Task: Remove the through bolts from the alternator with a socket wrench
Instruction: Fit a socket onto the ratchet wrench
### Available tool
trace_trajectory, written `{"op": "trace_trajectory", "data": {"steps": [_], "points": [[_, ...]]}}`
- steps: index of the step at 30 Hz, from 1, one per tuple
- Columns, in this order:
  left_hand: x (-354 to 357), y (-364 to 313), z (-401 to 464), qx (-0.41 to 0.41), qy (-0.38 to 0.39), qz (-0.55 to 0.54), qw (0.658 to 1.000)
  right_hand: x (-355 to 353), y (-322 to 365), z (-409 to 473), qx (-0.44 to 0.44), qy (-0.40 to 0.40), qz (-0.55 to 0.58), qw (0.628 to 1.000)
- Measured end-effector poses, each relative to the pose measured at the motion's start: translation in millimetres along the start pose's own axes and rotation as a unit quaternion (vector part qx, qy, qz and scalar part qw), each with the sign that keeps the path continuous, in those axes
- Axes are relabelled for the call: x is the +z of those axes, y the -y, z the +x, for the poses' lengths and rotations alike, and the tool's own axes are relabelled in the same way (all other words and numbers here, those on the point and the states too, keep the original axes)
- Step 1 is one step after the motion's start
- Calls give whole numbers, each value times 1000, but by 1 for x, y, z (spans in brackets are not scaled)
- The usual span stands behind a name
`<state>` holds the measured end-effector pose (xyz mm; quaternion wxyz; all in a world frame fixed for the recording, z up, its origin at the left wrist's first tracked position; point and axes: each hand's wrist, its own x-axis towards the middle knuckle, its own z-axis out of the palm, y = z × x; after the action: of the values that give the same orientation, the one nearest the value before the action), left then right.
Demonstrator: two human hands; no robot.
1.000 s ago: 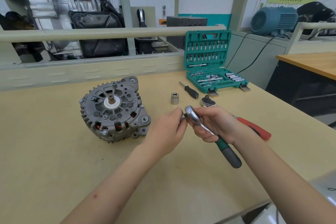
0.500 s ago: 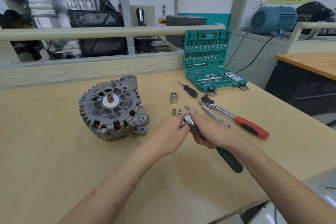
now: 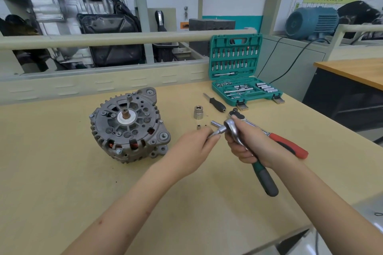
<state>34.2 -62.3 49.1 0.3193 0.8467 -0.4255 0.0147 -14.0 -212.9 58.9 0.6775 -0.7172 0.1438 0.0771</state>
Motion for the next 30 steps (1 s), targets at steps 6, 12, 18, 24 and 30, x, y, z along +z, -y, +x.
{"op": "trace_trajectory", "data": {"steps": [6, 12, 18, 24, 30], "points": [[9, 9, -5, 28, -47, 5, 998, 8, -1, 0, 30, 24, -43, 998], [14, 9, -4, 13, -59, -69, 996, 7, -1, 4, 50, 7, -94, 994], [21, 17, 3, -81, -1, -134, 988, -10, -12, 6, -2, -12, 12, 1000], [35, 43, -9, -125, -4, -43, 991, -31, -1, 16, -114, -149, 64, 980], [45, 62, 26, -187, -65, -1, 980, -36, -4, 25, -101, -201, 108, 968]]}}
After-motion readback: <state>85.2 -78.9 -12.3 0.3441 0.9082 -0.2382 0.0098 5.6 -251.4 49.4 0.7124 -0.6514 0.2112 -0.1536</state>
